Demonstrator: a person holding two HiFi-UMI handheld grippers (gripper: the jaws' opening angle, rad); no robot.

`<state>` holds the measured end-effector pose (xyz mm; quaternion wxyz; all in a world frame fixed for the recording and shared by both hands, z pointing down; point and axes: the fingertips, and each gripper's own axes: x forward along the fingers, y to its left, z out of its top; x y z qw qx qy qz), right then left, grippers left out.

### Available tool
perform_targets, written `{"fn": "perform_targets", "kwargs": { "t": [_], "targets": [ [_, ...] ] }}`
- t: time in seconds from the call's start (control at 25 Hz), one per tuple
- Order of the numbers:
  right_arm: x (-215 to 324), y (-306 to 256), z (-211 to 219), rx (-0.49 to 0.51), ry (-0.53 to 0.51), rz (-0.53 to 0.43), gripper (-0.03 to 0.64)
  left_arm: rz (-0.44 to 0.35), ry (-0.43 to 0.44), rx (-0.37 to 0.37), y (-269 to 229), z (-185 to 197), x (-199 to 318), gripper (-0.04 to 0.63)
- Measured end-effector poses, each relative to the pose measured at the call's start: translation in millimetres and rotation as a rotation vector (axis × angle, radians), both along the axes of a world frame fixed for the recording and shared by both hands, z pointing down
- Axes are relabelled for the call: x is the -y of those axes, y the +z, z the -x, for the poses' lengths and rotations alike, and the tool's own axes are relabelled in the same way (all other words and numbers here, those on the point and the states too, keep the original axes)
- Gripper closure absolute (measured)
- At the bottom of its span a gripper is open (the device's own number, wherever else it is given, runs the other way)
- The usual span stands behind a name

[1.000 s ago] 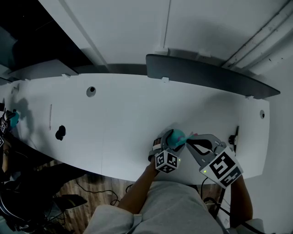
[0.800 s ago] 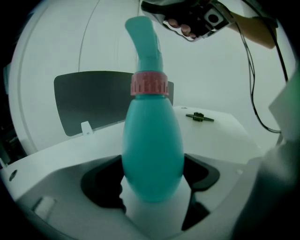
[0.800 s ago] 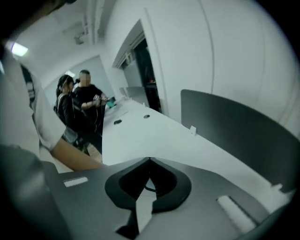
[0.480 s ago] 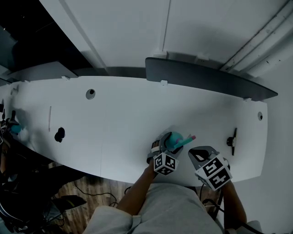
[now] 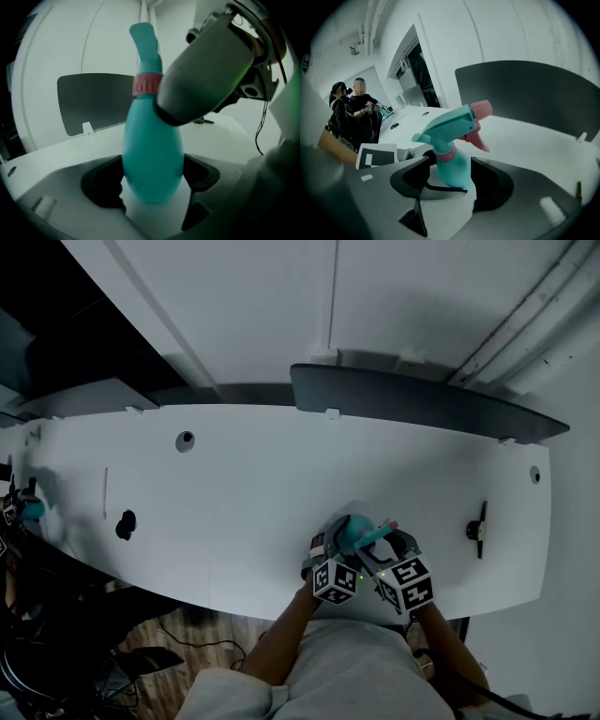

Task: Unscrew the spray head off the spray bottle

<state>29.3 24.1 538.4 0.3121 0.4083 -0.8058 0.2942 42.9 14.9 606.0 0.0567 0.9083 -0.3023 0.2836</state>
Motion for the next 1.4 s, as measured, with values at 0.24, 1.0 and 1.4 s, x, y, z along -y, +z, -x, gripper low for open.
{"fn": "perform_targets", "kwargs": {
  "t": [0.24,1.0,1.4],
  "targets": [
    [15.1,26.4,7.9,-0.039,-0.048,0.012,0.315,-0.010,-0.006,-0.016,0.5,-1.9,0.8,0.213],
    [15.1,28.9,12.3,-0.066,-0.208,-0.039,0.324,0.092,0.096,-0.191,-149.4,52.4,17.8,0.361],
    [15.9,28.1,11.5,-0.075,-0.216,-0.037,0.325,-0.080,0.105,0.118,-142.8,66.9,25.5,0.433]
  ]
}}
